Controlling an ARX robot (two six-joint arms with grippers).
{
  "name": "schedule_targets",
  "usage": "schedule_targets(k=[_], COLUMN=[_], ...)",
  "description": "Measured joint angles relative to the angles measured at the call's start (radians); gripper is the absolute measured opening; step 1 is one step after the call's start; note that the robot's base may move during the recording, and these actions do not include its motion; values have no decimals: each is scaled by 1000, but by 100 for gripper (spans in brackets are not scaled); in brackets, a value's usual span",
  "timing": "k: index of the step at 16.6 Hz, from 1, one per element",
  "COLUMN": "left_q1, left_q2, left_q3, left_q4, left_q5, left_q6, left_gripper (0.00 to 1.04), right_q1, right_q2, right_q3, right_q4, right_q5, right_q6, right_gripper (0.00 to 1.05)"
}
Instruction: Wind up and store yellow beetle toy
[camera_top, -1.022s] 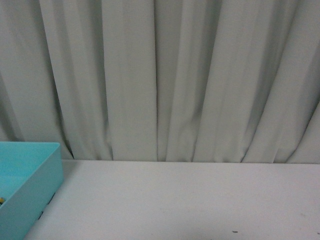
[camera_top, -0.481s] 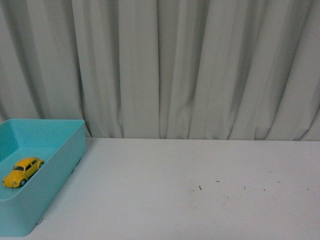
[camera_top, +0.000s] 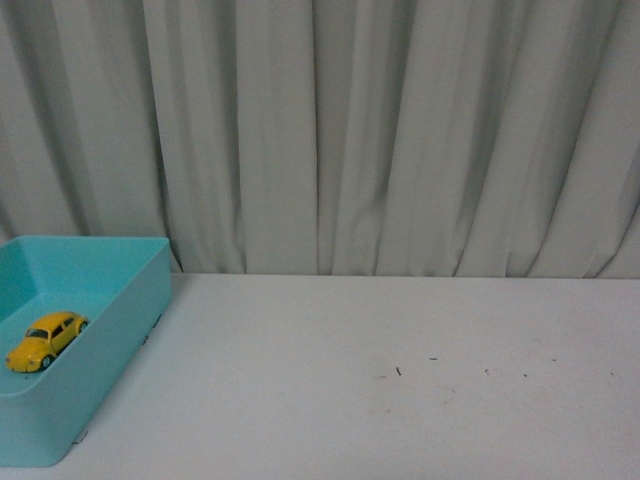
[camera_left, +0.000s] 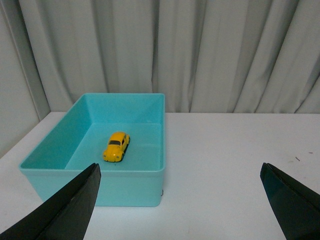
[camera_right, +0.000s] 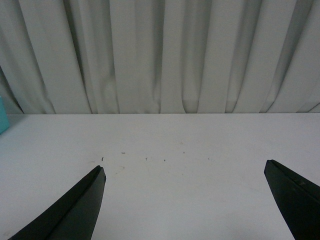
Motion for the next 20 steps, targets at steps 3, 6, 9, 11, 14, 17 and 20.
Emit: schedule_targets(k=[3, 6, 9, 11, 14, 17, 20], left_q1=[0, 0, 0, 0, 0, 0, 0], left_q2=[0, 0, 0, 0, 0, 0, 0], left_q3=[0, 0, 0, 0, 0, 0, 0], left_q4=[0, 0, 0, 0, 0, 0, 0], left_q5=[0, 0, 0, 0, 0, 0, 0], left_q6=[0, 0, 0, 0, 0, 0, 0], left_gripper=[98, 98, 98, 98, 98, 98, 98], right_q1=[0, 0, 0, 0, 0, 0, 0], right_q2=[0, 0, 0, 0, 0, 0, 0], right_q3=[0, 0, 0, 0, 0, 0, 0], right_q4=[0, 0, 0, 0, 0, 0, 0], right_q5=[0, 0, 0, 0, 0, 0, 0], right_q6=[0, 0, 0, 0, 0, 0, 0], right_gripper=[98, 98, 98, 98, 98, 98, 98])
